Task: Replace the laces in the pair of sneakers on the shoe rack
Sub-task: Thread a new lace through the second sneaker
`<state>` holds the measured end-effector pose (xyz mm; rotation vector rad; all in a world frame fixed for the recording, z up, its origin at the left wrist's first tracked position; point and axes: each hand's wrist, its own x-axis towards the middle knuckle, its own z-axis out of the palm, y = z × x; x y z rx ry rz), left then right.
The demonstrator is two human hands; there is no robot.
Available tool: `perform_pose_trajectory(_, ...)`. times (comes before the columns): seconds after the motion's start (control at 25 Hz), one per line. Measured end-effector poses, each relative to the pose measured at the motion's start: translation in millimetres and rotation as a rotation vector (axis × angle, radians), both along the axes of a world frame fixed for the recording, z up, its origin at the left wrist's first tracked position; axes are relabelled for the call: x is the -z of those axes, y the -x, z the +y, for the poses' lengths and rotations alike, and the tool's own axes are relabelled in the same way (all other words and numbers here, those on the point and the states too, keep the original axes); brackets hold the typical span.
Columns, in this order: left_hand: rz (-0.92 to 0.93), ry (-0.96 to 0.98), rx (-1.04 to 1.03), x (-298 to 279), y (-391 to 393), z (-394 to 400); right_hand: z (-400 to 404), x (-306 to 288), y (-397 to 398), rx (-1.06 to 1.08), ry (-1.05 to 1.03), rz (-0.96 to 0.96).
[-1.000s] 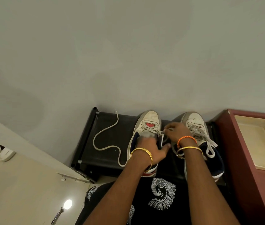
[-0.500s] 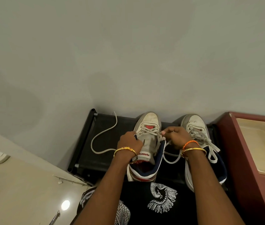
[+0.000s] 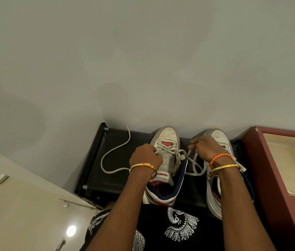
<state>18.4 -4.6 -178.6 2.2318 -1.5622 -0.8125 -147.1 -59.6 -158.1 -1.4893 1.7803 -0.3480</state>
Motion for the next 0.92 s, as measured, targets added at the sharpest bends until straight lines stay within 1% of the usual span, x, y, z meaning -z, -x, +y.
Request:
perform_pose_trajectory(0.08,-0.073,0.013,0.019,-2,2,-4,3,-1,-6,-0.044,0.049,-0.048)
perform_pose_trajectory(0.16,-0.062,0.019,-0.009,-1,-1,-7,4,1,-13,-0.091,0.094,-0.013)
perform_pose_trajectory(0.24,0.029,-0.007,-0.068,2,-9,-10,4,3,-21,-0.137,0.093,0.025)
perform_pose_trajectory(0.36,0.194,-0.079,-0.154,7,-19,-14,5,6,-34,-0.178,0.051,-0.066)
perform_pose_trajectory(0.44,0.292,-0.106,-0.212,11,-23,-15,9,8,-43,-0.158,0.129,-0.092)
perform_pose_trajectory(0.56,0.413,-0.109,-0.299,18,-25,-16,17,18,-59,-0.042,0.250,-0.129)
perform_pose_trajectory(0.64,0.465,-0.102,-0.340,20,-25,-17,19,27,-65,0.000,0.246,-0.142)
perform_pose_trajectory(0.8,0.521,-0.103,-0.369,23,-24,-17,19,31,-72,-0.009,0.211,-0.153)
perform_pose_trajectory(0.92,0.550,-0.106,-0.385,25,-25,-18,20,34,-76,-0.003,0.221,-0.134)
